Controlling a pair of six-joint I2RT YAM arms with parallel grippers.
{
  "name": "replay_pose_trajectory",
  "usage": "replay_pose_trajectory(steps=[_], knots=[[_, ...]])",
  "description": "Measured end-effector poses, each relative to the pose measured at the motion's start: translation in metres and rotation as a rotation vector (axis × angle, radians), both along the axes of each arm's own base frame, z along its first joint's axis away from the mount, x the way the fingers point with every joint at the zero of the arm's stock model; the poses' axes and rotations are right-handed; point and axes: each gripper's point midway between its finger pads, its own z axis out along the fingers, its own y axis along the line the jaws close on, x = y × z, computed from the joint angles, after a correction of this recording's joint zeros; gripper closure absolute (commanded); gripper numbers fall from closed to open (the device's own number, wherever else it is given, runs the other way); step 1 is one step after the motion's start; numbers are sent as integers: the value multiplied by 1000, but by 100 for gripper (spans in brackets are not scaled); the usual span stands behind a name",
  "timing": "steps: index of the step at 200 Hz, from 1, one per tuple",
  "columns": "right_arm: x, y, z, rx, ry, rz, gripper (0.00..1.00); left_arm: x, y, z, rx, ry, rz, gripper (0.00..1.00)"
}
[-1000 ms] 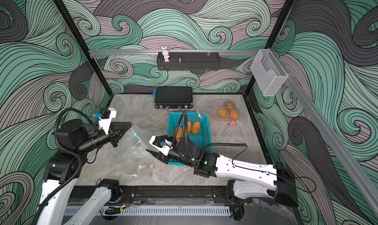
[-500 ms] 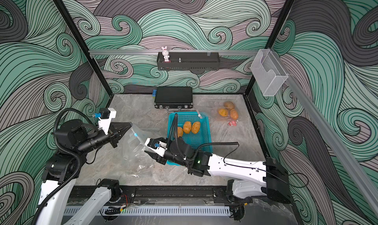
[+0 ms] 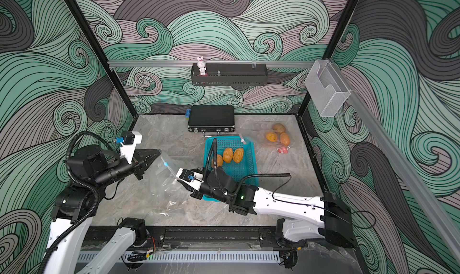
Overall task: Put the potatoes into a zipper bag and zip it
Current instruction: Adjust the zipper food storage bag at the center of the board.
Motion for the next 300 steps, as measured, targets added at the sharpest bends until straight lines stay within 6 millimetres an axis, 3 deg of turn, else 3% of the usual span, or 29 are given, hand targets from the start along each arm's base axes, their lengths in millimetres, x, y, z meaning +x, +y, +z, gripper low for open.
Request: replay_pose_trajectory(steps=[24, 74, 90, 134, 165, 257, 300], knots=[[2, -8, -4, 8, 17, -22, 52, 0, 0, 0, -3, 3, 2, 100], [19, -40, -21, 122, 232, -149, 58, -1, 1, 7, -18, 2, 11, 100], [12, -42, -22, 140, 238, -110, 58, -2, 1, 10, -24, -2, 18, 100], [-35, -28, -11, 128, 92, 97, 67, 1, 5, 11, -39, 15, 54, 100], [-51, -20, -2, 131, -24, 172, 69, 4, 8, 11, -54, 33, 81, 100], [-41, 22, 1, 105, -121, 175, 71, 3, 11, 20, -72, 38, 107, 100], [-28, 28, -2, 86, -133, 117, 71, 3, 11, 19, -72, 46, 107, 100]])
